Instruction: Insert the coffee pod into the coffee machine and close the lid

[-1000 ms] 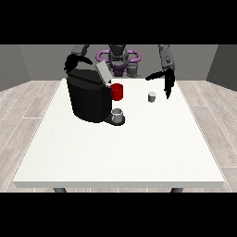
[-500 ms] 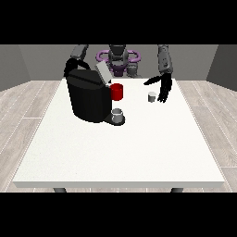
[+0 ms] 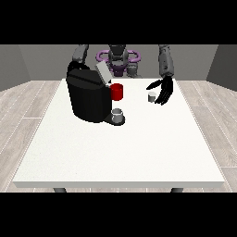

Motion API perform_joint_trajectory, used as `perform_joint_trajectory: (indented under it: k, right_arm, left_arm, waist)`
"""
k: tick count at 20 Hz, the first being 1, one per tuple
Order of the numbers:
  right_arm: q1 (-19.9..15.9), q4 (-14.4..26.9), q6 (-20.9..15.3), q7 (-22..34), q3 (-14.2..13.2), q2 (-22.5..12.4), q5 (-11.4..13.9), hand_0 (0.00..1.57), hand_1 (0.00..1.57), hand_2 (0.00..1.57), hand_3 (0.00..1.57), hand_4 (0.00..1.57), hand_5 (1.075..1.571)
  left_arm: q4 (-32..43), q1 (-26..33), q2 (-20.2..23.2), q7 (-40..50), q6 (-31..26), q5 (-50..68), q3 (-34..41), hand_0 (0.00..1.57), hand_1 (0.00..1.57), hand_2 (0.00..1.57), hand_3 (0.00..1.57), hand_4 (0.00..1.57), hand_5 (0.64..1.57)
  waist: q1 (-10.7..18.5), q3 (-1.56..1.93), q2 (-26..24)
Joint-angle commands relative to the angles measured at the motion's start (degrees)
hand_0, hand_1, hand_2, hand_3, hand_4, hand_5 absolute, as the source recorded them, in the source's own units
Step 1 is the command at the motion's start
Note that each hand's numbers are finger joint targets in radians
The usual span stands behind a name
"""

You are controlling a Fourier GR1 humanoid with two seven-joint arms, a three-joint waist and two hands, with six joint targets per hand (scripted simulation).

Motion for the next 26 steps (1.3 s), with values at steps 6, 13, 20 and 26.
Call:
perform_joint_trajectory:
  k: [6, 13, 20, 26]
  right_arm:
    - [-0.6, -2.0, 0.6, 2.6, 1.4, -0.2, 0.2, 0.0, 0.0, 0.0, 0.0, 0.45, 1.571]
    - [-0.9, -0.3, 0.3, 2.0, -0.5, -0.5, -1.1, 0.0, 0.0, 0.0, 0.0, 0.49, 1.571]
    - [-3.6, 2.3, 0.9, -0.6, -1.4, -0.1, -2.6, 0.0, 0.0, 0.0, 0.0, 0.51, 1.571]
    - [-0.6, 4.7, -1.8, 0.1, -1.1, 0.5, -1.3, 0.0, 0.0, 0.0, 0.0, 0.43, 1.571]
  left_arm:
    - [7.6, -1.9, 0.3, -7.6, 8.0, -6.4, 0.1, 0.7, 0.7, 0.83, 0.59, 0.0, 1.571]
    - [9.7, -2.2, -2.1, -7.1, 14.6, -10.1, -0.4, 0.84, 0.84, 0.97, 0.75, 0.38, 1.571]
    - [11.8, -7.3, -0.3, -4.9, 14.1, -14.4, -1.6, 1.03, 1.03, 1.11, 0.89, 0.29, 1.571]
    - [9.2, -7.1, -0.7, -9.3, 9.6, -13.7, -2.2, 1.42, 1.42, 1.46, 1.42, 0.56, 1.571]
  waist:
    - [-2.0, -0.03, 0.8]
    - [-1.3, -0.02, 0.2]
    - [-1.8, 0.0, 2.0]
    - [0.8, 0.01, -2.8]
